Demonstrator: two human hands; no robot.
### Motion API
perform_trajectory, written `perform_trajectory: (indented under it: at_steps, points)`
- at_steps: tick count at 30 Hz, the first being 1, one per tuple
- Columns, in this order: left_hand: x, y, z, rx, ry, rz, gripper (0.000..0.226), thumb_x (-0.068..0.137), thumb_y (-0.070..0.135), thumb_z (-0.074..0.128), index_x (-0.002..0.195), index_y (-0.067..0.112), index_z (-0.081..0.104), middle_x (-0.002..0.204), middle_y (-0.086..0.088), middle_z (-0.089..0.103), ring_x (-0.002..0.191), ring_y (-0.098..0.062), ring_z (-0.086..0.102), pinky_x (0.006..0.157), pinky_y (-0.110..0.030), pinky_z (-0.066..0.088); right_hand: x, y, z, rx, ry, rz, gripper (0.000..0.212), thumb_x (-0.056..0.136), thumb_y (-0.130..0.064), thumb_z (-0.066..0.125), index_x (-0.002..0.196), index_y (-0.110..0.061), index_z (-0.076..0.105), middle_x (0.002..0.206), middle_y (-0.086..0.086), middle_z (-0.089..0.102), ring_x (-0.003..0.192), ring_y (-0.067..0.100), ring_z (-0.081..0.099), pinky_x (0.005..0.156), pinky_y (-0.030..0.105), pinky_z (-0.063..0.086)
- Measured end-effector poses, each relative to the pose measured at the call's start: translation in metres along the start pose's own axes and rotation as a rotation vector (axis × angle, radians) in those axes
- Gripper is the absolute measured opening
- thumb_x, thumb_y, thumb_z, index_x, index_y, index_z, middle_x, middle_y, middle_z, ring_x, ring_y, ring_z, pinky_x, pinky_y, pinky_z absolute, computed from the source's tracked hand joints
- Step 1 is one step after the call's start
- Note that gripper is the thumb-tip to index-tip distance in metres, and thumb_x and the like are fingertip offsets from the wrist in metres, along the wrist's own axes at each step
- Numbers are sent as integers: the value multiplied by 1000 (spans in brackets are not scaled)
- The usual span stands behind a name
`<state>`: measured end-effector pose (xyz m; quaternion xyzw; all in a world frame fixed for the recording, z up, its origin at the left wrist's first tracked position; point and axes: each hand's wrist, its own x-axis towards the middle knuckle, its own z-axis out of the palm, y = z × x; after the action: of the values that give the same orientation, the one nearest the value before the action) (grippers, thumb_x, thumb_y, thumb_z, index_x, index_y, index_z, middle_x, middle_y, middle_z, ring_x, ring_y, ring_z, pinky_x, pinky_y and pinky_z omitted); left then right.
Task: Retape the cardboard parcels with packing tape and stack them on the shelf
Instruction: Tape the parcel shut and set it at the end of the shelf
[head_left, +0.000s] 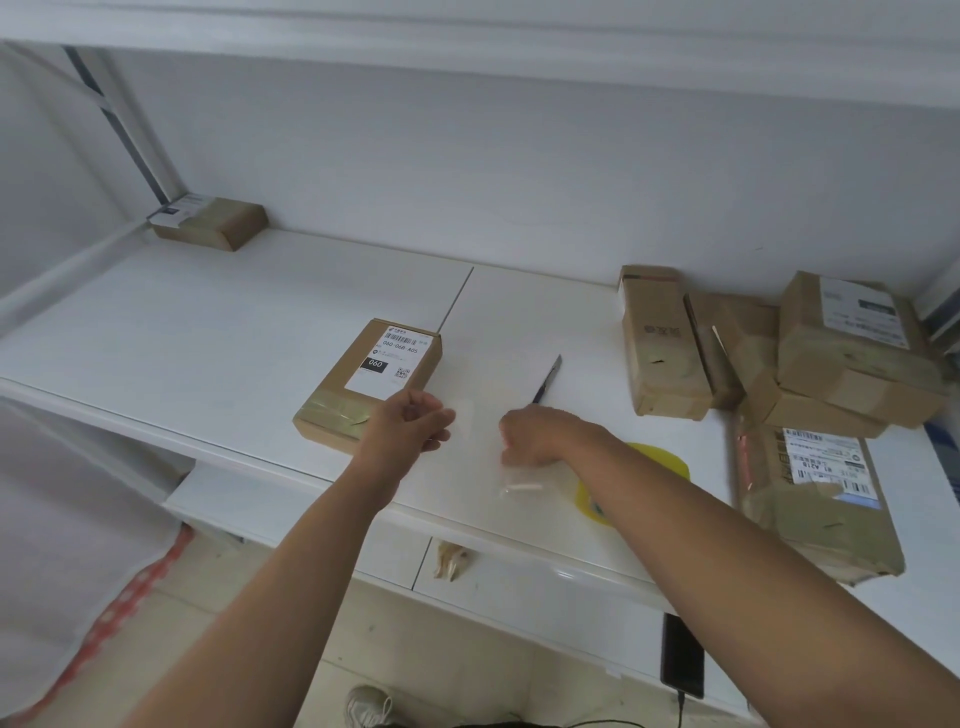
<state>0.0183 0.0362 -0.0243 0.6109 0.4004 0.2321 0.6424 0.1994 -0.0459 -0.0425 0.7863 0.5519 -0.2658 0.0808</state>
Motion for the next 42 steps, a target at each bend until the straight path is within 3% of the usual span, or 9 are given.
perform_trajectory:
  at_steps: [4,7,14,17,22,27,30,34,42]
  points:
    - [-2,2,-6,22,3,5,3,92,5,67,90,7,64,81,-7,69,71,-18,64,72,-27,54,-8,-9,-17,644,256,13,31,96,-32,42,84,-11,62,85,8,70,80,22,64,79,37,49]
    - [-3,4,-12,38,17,6,4,94,6,64,91,8,65,82,-7,72,71,-17,64,72,-26,55,-15,-20,-30,986,223,-51,44,99,-46,44,93,-9,67,85,9,75,76,15,68,74,32,48]
    - [-6,5,-26,89,38,7,2,92,8,67,92,10,66,83,-7,74,69,-14,65,62,-19,50,-15,-39,-30,996,250,-269,3,93,-12,65,90,-11,65,75,-5,70,71,6,64,66,20,49]
    - [-5,4,-34,93,24,15,2,92,8,67,92,10,67,82,-7,74,69,-15,64,61,-19,49,-10,-49,-31,921,291,-273,11,92,-9,64,82,-15,63,76,-1,70,69,8,63,68,26,51]
    - [4,10,-60,122,46,24,18,90,9,71,107,10,67,83,-7,74,75,-17,67,80,-33,54,0,-71,-36,804,459,-246,14,92,-10,63,80,-18,63,73,-3,68,66,8,61,74,32,52]
    - [26,8,-110,196,237,56,23,90,19,69,113,20,65,89,2,74,84,-18,69,83,-35,56,17,-85,-38,938,639,-150,21,88,-9,64,73,-23,62,71,1,71,71,21,68,75,34,55]
    - [36,-14,-134,581,251,182,24,92,19,64,116,18,65,106,6,69,98,-18,64,85,-31,49,26,-95,-36,1130,630,-125,17,89,-4,62,77,-16,66,77,7,73,68,17,68,74,32,57]
    - [41,-57,-141,1011,84,659,27,92,31,58,108,14,70,114,-1,68,103,-27,63,84,-37,50,36,-118,-28,1338,604,-88,13,92,1,61,83,-7,67,76,7,72,68,15,67,68,26,56]
    - [55,-67,-156,1291,-73,898,38,89,32,53,126,33,62,120,-8,59,106,-31,54,83,-43,48,53,-151,-5,1601,609,107,10,90,6,61,86,-1,65,68,8,70,62,17,63,58,22,51]
